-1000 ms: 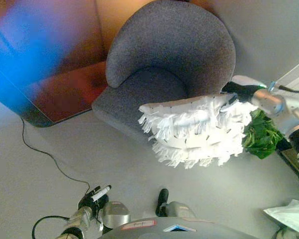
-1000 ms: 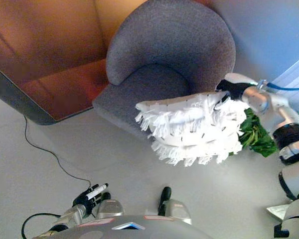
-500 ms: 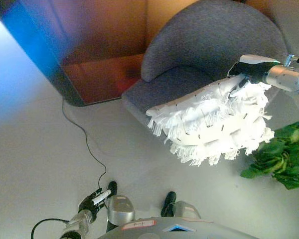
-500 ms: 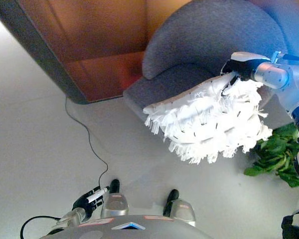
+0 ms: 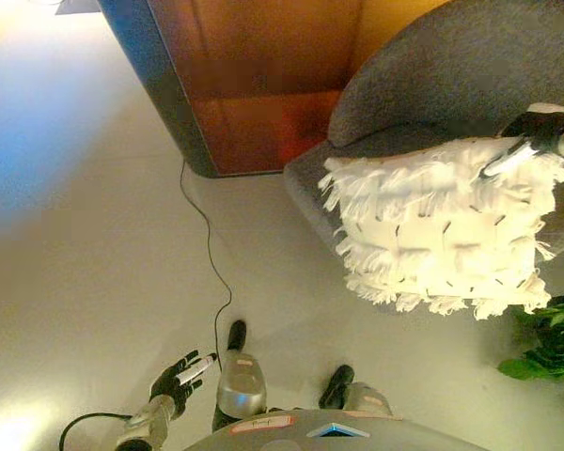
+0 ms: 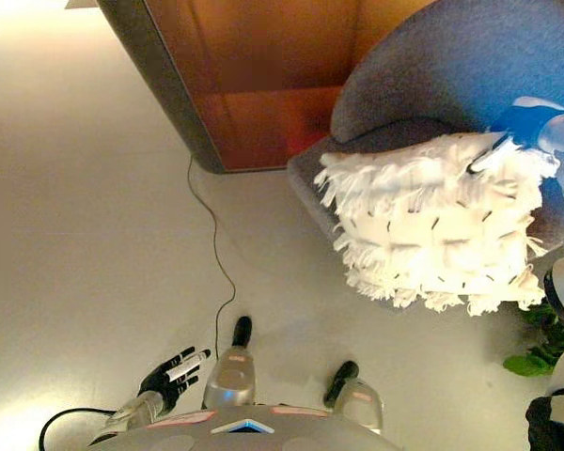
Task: Pick up the pillow and put it on the sofa.
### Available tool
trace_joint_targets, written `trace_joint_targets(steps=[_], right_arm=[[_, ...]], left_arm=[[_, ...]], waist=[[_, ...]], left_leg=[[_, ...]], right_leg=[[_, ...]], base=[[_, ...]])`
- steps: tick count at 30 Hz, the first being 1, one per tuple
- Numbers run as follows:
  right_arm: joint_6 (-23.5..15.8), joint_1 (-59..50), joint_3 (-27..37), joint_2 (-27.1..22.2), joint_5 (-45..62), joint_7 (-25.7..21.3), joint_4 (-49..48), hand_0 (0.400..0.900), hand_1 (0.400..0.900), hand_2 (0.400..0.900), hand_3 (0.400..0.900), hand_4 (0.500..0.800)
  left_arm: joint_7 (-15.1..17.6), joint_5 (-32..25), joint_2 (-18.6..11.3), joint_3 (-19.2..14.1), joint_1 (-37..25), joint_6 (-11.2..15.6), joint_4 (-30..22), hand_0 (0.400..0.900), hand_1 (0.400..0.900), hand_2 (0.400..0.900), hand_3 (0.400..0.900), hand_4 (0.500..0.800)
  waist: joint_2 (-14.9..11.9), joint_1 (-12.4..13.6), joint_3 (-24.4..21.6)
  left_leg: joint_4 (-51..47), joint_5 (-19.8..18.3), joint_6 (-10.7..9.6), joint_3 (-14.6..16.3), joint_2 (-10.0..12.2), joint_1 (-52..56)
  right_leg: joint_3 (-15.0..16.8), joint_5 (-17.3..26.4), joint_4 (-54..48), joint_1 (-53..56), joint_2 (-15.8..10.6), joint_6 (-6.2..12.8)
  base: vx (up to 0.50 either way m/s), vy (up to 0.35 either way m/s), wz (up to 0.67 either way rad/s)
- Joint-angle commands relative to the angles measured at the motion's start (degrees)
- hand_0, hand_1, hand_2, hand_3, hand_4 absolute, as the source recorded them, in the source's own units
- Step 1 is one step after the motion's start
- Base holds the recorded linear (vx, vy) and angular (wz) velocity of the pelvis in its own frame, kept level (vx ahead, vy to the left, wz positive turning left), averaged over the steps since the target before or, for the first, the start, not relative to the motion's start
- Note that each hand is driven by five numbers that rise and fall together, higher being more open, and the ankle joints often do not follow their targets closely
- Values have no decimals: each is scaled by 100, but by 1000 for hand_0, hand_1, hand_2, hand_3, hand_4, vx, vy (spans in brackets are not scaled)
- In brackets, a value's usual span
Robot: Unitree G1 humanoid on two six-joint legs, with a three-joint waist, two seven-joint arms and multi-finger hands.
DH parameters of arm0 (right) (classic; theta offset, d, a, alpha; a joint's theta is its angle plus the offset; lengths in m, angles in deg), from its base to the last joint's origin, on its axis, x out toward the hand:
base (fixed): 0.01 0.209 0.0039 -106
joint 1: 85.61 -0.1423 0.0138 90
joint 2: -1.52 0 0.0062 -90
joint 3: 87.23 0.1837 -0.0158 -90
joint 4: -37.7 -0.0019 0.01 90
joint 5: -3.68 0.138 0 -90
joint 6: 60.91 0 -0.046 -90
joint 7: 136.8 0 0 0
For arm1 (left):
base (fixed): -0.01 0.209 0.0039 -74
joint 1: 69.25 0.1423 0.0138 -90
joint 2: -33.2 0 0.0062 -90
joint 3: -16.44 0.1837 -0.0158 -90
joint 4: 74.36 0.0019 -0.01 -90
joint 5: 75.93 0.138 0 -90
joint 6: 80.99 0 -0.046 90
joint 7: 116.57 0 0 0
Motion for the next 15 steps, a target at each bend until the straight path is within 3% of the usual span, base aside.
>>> trace_joint_targets(steps=[1, 3, 15], right_arm=[[579, -1715, 233, -89, -338, -1237, 395, 900, 900, 900, 900, 800], [664, -1730, 145, -143, -473, -1403, 443, 900, 900, 900, 900, 800], [519, -1621, -49, -443, -654, -1332, 463, 900, 900, 900, 900, 800]], left_arm=[[-72, -300, -426, 505, -38, 357, -156, 900, 900, 900, 900, 800], [-72, -358, -390, 548, -21, 380, -255, 900, 900, 900, 900, 800], [-127, -422, -402, 569, 116, 389, -333, 900, 900, 900, 900, 800]], waist=[[-77, 144, -97], [-30, 134, -37], [-73, -5, -74]], left_leg=[[-178, 1056, -448, 50, 959, 567], [-216, 1095, -445, 43, 939, 477], [-162, 1245, -464, 228, 889, 445]], right_leg=[[179, 344, 83, -565, -357, 35], [214, 368, 43, -615, -368, 50], [311, 436, -359, -468, -235, 42]], base=[[-80, 32, -6], [-63, 14, -3], [7, 10, -15]])
